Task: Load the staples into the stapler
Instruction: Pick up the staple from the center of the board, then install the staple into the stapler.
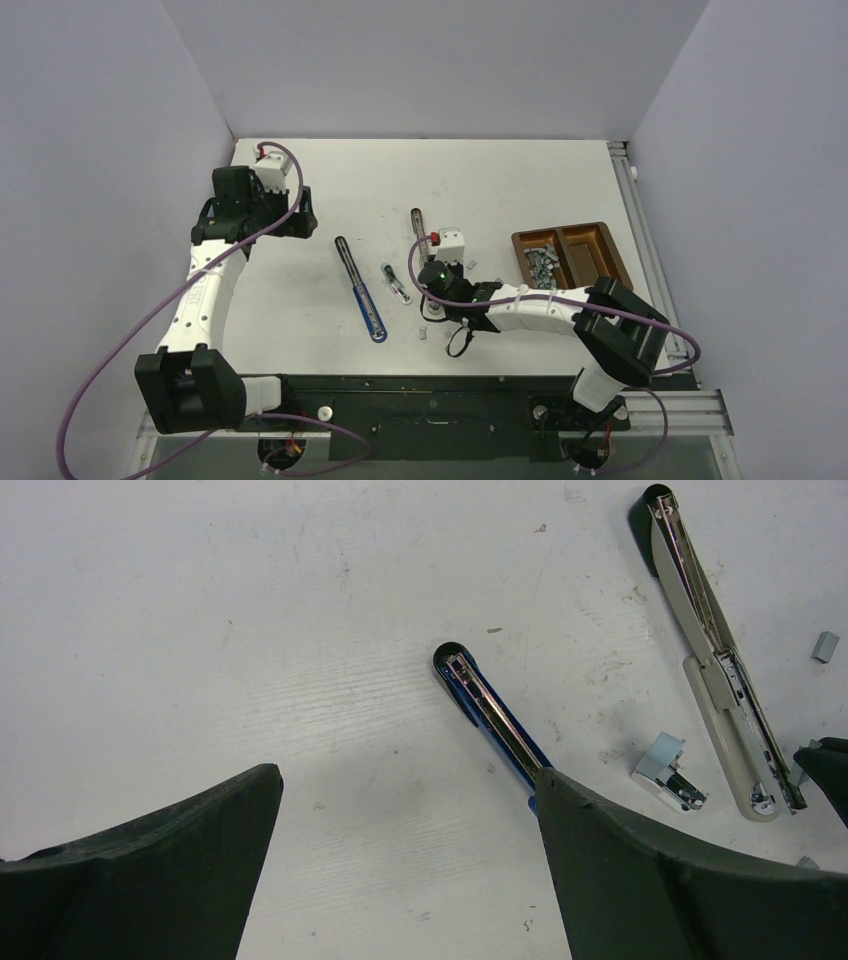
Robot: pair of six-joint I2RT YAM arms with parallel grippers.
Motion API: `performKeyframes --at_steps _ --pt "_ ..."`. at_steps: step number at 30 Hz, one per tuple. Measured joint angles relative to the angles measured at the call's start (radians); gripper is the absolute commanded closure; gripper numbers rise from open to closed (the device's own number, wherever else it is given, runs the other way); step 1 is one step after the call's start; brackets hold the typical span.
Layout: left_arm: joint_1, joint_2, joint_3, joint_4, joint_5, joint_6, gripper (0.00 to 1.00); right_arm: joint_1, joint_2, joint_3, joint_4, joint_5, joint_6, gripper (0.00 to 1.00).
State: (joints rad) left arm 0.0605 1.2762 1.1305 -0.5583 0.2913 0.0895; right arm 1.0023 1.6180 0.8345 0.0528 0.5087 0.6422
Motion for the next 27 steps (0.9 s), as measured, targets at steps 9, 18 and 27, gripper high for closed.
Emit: performKeyframes --at_steps 9,18,27 --pt "0.000 0.000 0.000 0.000 0.000 0.000 0.04 0.000 0.000 0.000 -0.001 0.000 0.002 0.91" --pt "0.000 0.000 0.000 0.000 0.000 0.000 0.04 0.000 0.000 0.000 -0.001 -0.004 0.002 0.91" --pt "0.000 0.000 0.000 0.000 0.000 0.000 0.04 0.000 0.016 0.000 -0.001 -0.018 0.002 0.91"
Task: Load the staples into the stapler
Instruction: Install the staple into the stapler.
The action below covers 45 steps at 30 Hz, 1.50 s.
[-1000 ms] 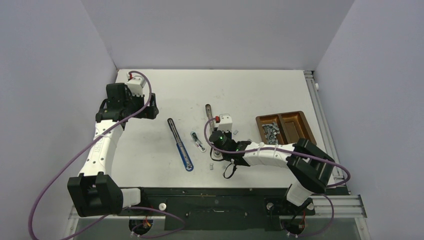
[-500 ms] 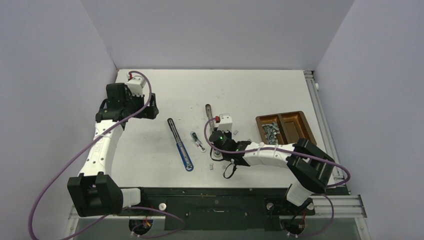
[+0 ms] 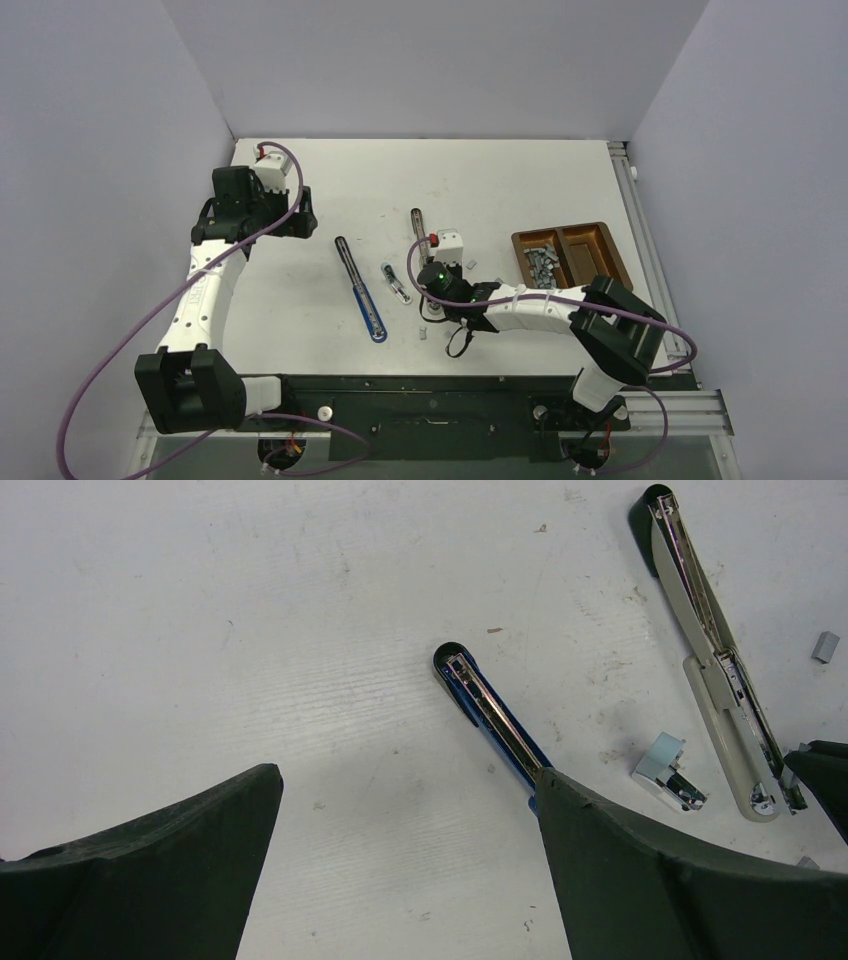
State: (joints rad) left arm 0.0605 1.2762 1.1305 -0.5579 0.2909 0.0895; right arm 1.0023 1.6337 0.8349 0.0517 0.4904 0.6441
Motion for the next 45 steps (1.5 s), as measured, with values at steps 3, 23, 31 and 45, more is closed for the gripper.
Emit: performKeyframes --at_steps 3,23,31,45 --pt "0.000 0.000 0.000 0.000 0.000 0.000 0.04 0.000 0.000 0.000 0.000 -0.001 0.000 0.91" --pt "0.000 0.000 0.000 0.000 -0.003 0.000 0.04 0.000 0.000 0.000 0.000 -0.001 0.001 0.91" --pt "0.000 0.000 0.000 0.000 -0.003 0.000 0.04 0.004 0.000 0.000 0.000 0.001 0.004 0.91" --pt "0.000 0.000 0.000 0.001 -0.003 0.000 0.04 0.029 0.001 0.000 -0.002 0.031 0.003 0.91"
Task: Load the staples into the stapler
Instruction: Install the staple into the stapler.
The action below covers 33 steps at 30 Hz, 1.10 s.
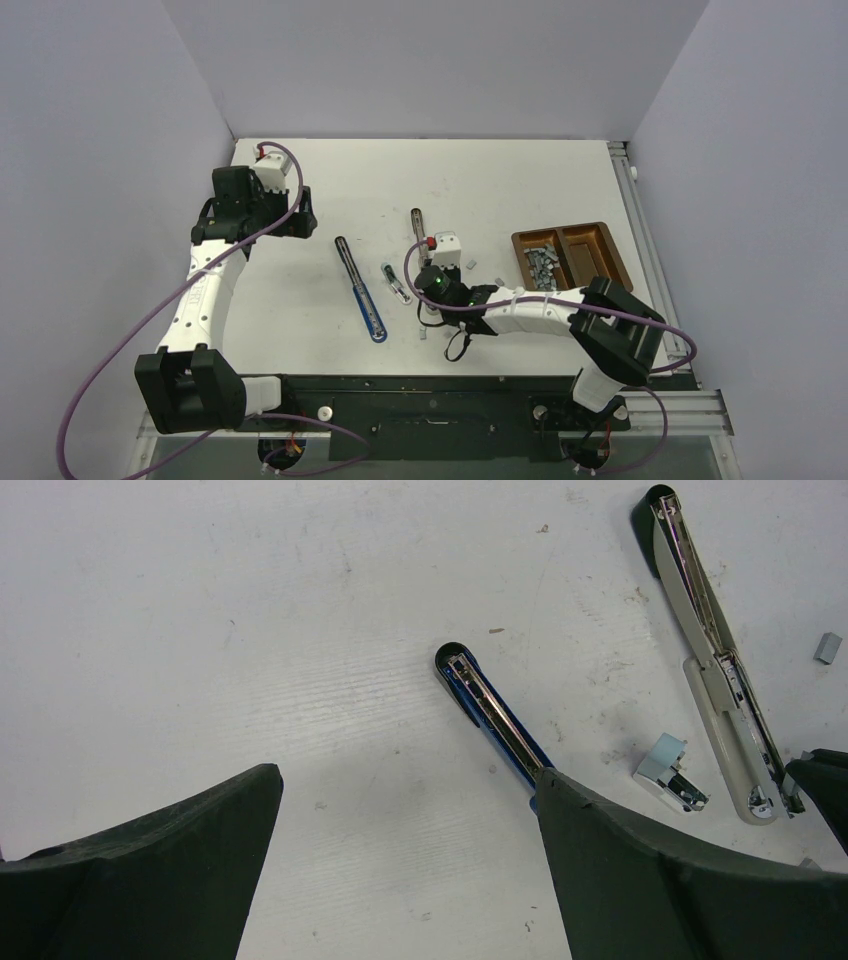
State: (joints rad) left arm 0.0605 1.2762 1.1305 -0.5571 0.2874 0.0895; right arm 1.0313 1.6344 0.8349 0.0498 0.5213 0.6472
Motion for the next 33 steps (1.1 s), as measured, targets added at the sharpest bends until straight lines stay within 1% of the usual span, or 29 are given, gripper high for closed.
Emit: performKeyframes --at_steps 26,33 --pt "0.000 0.000 0.000 0.000 0.000 0.000 0.04 0.013 0.020 0.000 -0.005 0.028 -0.003 0.91" --pt "0.000 0.000 0.000 0.000 0.000 0.000 0.04 0.017 -0.027 0.000 -0.006 0.049 -0.007 0.91"
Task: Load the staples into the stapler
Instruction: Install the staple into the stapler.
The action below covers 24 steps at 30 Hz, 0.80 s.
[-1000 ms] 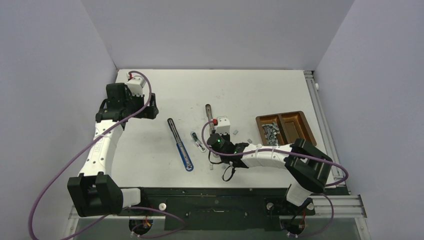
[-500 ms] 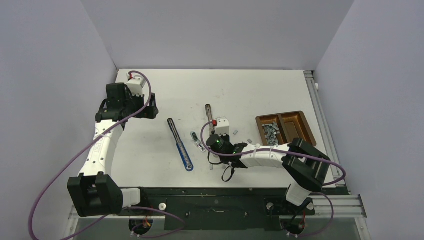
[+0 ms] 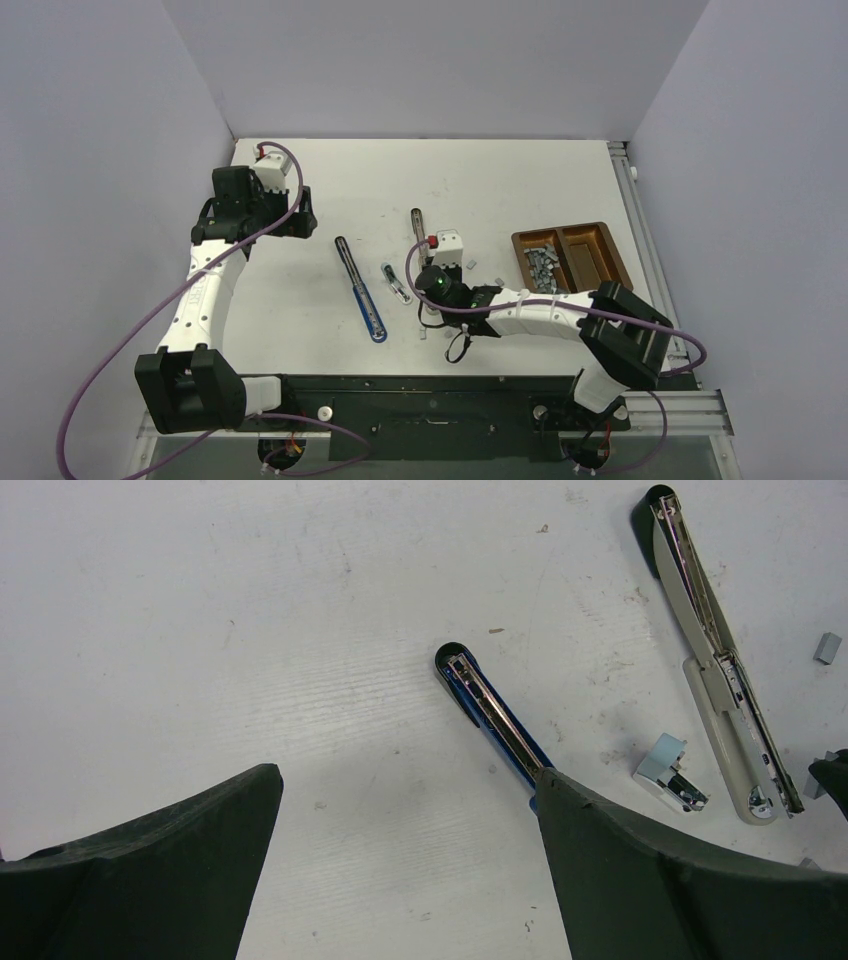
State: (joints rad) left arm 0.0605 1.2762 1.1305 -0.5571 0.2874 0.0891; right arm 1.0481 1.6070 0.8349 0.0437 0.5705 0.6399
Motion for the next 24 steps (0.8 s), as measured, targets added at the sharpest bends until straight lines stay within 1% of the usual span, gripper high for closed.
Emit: performKeyframes --at_steps 8,24 --pt "0.000 0.000 0.000 0.000 0.000 0.000 0.04 0.000 -0.013 0.000 0.008 -0.007 0.000 0.91" --pt "0.000 0.000 0.000 0.000 0.000 0.000 0.04 0.000 0.012 -0.010 0.017 -0.036 0.002 0.91"
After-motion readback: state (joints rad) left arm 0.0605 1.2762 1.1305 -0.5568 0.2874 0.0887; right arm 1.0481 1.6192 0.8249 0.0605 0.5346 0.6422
